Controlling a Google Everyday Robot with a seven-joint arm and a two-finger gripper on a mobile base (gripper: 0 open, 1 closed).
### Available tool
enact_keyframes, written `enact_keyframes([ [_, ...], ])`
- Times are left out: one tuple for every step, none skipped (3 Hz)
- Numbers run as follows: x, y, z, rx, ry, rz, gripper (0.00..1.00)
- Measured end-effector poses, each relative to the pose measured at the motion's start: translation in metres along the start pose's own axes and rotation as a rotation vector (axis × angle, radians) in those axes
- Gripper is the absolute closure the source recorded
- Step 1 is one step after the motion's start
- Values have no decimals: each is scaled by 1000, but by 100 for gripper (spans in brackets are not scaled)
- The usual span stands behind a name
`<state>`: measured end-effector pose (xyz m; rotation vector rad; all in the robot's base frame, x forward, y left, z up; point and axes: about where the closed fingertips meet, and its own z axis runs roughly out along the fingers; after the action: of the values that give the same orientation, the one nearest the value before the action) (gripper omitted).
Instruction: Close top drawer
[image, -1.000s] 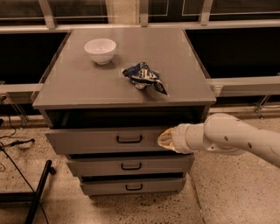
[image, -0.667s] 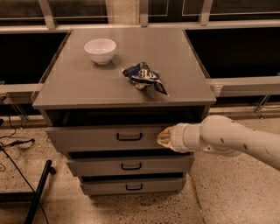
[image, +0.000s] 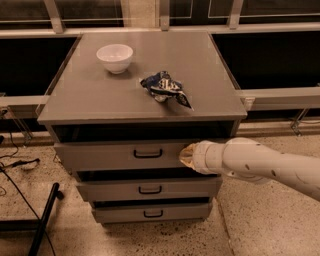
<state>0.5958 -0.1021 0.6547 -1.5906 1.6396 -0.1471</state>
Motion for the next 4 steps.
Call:
enact_keyframes([
  [0, -2, -2, 23, 3, -10, 100],
  [1, -10, -7, 33, 2, 4, 100],
  [1, -10, -8, 29, 2, 14, 100],
  [15, -10, -11, 28, 12, 36, 100],
])
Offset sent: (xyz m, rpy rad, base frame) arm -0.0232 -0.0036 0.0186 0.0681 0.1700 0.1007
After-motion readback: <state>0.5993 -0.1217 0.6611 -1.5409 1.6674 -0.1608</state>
